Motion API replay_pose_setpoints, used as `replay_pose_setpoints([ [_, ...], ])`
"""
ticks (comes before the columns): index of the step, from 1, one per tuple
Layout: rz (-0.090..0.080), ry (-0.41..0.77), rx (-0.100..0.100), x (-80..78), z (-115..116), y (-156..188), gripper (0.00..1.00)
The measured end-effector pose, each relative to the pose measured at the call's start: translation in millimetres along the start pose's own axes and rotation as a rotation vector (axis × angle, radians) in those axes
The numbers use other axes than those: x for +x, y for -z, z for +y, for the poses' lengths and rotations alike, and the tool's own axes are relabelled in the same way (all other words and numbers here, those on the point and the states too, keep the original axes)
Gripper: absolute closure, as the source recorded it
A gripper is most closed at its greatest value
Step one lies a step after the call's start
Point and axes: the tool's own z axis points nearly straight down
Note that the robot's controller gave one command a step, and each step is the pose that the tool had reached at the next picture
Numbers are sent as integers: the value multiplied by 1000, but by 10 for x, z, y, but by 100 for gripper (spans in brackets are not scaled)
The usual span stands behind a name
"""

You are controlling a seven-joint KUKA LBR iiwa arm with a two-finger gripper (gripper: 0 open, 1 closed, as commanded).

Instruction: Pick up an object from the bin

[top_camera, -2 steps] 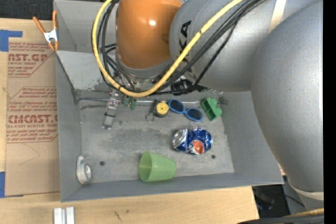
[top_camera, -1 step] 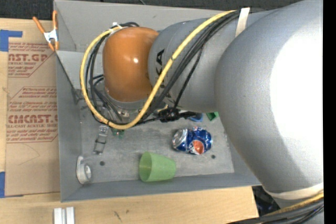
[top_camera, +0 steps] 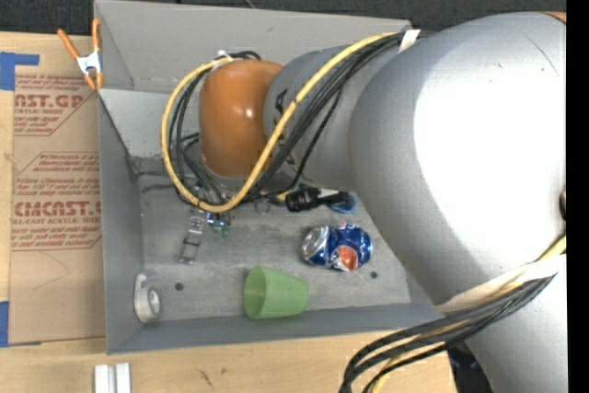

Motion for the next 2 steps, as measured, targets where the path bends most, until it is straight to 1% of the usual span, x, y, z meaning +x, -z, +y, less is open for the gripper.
replay_pose_setpoints([
  [1,1,-209,-3,340,-502,-232,0],
  [2,-2,-453,-4,280,-1310,159,0],
])
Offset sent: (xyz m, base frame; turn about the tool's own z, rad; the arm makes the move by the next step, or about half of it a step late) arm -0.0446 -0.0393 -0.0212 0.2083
